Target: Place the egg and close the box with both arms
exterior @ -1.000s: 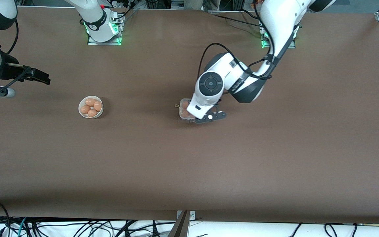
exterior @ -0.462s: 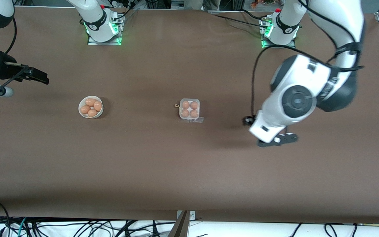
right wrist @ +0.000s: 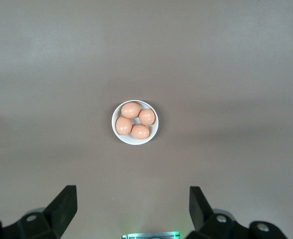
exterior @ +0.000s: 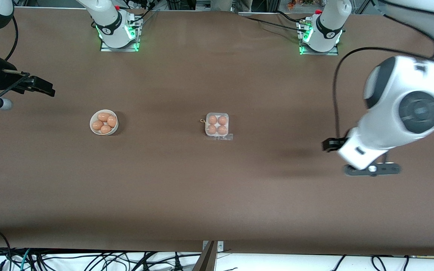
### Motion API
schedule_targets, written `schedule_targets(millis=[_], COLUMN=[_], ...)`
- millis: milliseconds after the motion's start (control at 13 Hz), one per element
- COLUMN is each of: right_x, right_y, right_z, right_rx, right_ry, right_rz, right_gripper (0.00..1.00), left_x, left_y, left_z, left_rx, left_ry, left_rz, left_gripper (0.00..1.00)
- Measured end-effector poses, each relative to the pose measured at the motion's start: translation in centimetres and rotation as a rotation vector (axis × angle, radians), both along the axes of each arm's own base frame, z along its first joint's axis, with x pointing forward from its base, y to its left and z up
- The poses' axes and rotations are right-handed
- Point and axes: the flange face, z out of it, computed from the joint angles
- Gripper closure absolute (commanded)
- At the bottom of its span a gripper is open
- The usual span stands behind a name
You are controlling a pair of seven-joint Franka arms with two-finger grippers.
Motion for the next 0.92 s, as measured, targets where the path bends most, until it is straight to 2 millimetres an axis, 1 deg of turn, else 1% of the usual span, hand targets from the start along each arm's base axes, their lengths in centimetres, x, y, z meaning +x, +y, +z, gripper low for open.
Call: schedule_targets(millis=[154, 231, 308, 385, 462, 538, 769, 923], right_x=[0.0, 0.0, 0.0, 0.0, 0.0, -0.1, -0.2, -0.2], right_y=[0.3, 0.4, 0.6, 0.8, 1.1, 1.2, 1.3, 1.3], right_z=[0.1, 0.2, 0.2, 0.3, 0.3, 0.3, 0.2, 0.2], right_rx=[0.000, 0.000, 0.000, 0.001, 0.001, 0.001, 0.001, 0.001], right_ry=[0.000, 0.000, 0.000, 0.000, 0.000, 0.002, 0.011, 0.017], right_rz=[0.005, 0.008, 0.011, 0.015, 0.019, 0.022, 0.024, 0.024], right_gripper=[0.00, 0.00, 0.00, 0.00, 0.00, 0.00, 0.00, 0.00], left_x=[-1.1, -2.0, -3.3, -4.7, -5.9, -6.8, -7.7, -8.1], left_y=[5.1, 7.6, 9.6, 11.1, 12.0, 12.4, 12.3, 11.7], left_z=[3.5, 5.2, 6.8, 7.9, 8.4, 8.5, 7.4, 7.1], left_rx=[-0.030, -0.034, -0.035, -0.037, -0.046, -0.069, -0.101, -0.103], left_ry=[-0.018, -0.029, -0.036, -0.036, -0.032, -0.027, -0.050, -0.055], left_rz=[-0.030, -0.036, -0.039, -0.041, -0.039, -0.031, -0.029, -0.040], left_gripper=[0.08, 0.08, 0.08, 0.11, 0.11, 0.11, 0.09, 0.09])
